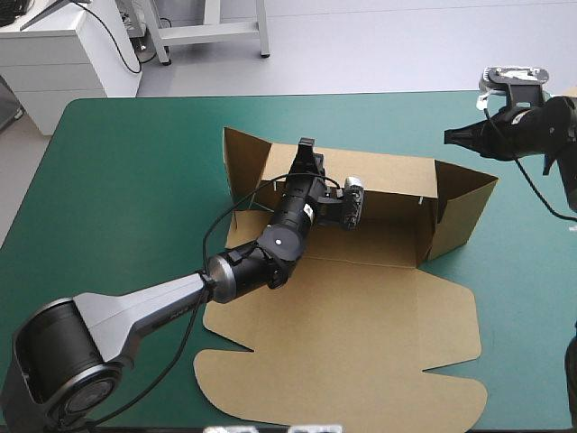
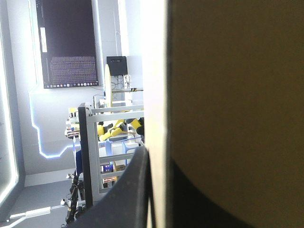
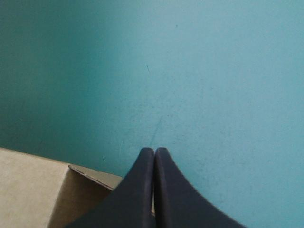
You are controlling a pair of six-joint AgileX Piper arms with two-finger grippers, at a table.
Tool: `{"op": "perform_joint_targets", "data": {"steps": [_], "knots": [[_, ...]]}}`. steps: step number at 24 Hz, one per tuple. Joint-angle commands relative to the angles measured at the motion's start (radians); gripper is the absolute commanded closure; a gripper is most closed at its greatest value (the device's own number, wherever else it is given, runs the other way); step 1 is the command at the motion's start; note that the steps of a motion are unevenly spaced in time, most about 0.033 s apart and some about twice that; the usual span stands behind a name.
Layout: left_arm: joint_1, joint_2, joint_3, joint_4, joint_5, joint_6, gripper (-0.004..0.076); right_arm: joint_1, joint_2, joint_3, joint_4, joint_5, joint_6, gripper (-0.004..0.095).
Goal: Fold the box
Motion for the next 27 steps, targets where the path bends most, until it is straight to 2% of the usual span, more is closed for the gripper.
{"op": "perform_joint_targets", "data": {"steps": [1, 6, 11, 20, 23, 27], "knots": [[-0.001, -0.025, -0.003, -0.048, 0.007, -0.016, 0.0731, -0.025, 0.039, -0.056, 0.055, 0.008, -0.030, 0.0927], [-0.001, -0.025, -0.003, -0.050, 0.005, -0.016, 0.0731, -0.025, 0.079, -0.056, 0.084, 0.044, -0.057, 0.0927], [-0.001, -0.025, -0.003, -0.051, 0.005, -0.020, 0.0731, -0.025, 0.081, -0.032, 0.087, 0.161, -0.128, 0.0927], [-0.001, -0.025, -0.003, -0.076, 0.008, -0.019, 0.0731, -0.021, 0.049, -0.029, 0.172, 0.240, -0.195, 0.0927], [-0.001, -0.025, -0.003, -0.077, 0.008, -0.019, 0.0731, -0.021, 0.038, -0.001, 0.185, 0.230, -0.211, 0.0927], [-0.001, -0.025, -0.003, -0.077, 0.023, -0.019, 0.0731, -0.021, -0.021, 0.143, 0.227, 0.116, -0.240, 0.0927]]}}
